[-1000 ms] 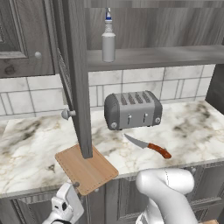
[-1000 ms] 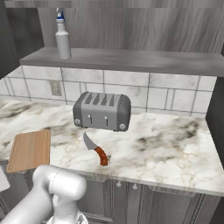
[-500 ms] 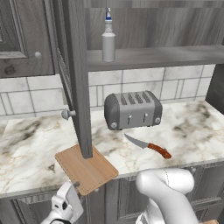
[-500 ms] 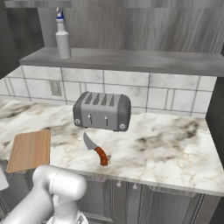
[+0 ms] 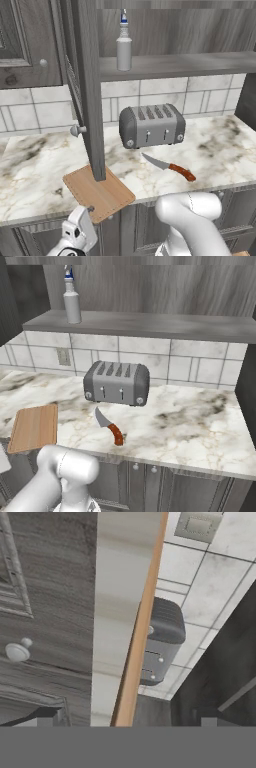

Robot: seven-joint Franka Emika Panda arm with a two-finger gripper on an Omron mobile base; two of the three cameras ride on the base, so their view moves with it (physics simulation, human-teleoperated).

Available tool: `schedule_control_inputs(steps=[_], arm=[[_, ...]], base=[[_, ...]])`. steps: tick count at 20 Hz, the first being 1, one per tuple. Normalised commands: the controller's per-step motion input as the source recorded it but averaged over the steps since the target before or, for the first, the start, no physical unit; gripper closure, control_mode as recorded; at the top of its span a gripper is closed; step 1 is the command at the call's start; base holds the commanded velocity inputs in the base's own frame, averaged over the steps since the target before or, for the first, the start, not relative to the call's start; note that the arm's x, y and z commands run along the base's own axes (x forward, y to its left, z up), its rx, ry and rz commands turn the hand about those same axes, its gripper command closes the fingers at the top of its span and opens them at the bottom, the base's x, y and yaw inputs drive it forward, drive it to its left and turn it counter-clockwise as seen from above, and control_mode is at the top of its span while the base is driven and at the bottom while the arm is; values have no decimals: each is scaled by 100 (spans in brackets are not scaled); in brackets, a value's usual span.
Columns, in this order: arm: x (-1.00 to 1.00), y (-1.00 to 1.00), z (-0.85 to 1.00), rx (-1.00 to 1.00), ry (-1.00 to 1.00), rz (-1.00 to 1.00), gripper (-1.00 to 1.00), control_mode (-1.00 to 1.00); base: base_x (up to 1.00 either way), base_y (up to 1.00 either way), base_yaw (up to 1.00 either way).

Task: Move the cutting board and knife to the sink. Then move spray from the cabinet to the counter.

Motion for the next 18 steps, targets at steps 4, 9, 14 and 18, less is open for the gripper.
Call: schedule_control_inputs(steps=[4,9,14,18], arm=[[-1,-13,1,0,0,0,-100,-100],[16,-1,0,0,5,0,-100,-100],[33,0,0,5,8,1,-100,-100],[18,0,-19,0,13,6,-100,-100]], base=[[0,0,0],[0,0,0],[0,0,0],[0,0,0]])
